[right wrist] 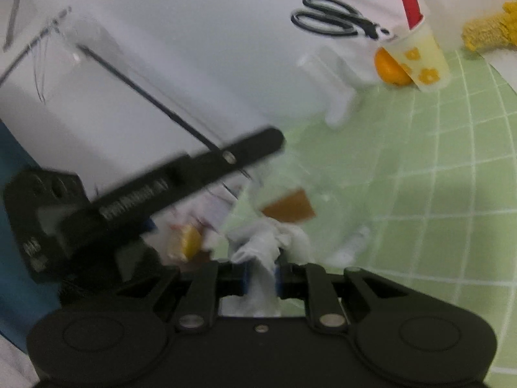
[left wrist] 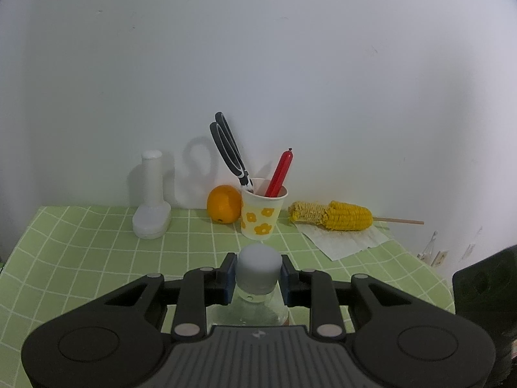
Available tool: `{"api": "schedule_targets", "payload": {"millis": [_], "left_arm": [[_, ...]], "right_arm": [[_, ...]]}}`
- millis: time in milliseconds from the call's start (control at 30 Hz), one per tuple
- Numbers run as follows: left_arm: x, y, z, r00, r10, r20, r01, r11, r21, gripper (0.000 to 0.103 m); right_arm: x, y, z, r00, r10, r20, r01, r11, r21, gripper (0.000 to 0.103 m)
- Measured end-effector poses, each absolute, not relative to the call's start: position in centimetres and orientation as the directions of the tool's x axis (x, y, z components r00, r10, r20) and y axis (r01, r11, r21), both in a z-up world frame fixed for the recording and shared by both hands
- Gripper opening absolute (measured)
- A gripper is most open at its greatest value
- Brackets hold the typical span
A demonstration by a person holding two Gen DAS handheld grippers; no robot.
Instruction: Clean container
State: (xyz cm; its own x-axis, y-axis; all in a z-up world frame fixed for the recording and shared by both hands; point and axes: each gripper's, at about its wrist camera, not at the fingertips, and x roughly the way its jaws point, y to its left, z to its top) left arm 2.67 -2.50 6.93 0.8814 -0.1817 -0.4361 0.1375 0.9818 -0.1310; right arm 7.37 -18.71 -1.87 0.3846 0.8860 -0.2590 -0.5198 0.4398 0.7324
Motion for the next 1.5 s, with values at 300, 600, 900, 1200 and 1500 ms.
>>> {"api": "schedule_targets", "payload": {"millis": [300,600,900,1200,1500], "left_arm": [[2.8,-2.4,7.0,0.876,-0.187,-0.444,0.15,0.982,-0.117,0.029],[2.9,-2.3,6.9,0.878,-0.185,-0.442,0.148,0.982,-0.119,0.029],[2.3,-2.1,7.5,0.891,-0.179,-0.418,0.147,0.983,-0.107,0.039],[2.3,-2.1,8.3,0.894,-0.179,-0.412,0.155,0.984,-0.09,0.037],[2.4,-2.1,7.6,0.885,-0.19,-0.424,0.155,0.981,-0.115,0.029]], "right_arm": [[7.8,-18.4,-3.0,0.379,0.88,-0.286,-0.479,0.451,0.753,0.015],[8.4,-17.5,-4.8,0.392,0.831,-0.395,-0.42,0.544,0.727,0.015],[7.3,-18.6,-2.4,0.357,0.926,-0.124,-0.546,0.315,0.777,0.015],[8.2,-20.8,-1.5,0.436,0.899,-0.034,-0.534,0.289,0.795,0.015],[7.8,-23.1,-2.7,0.514,0.854,-0.081,-0.461,0.354,0.814,0.015]]}}
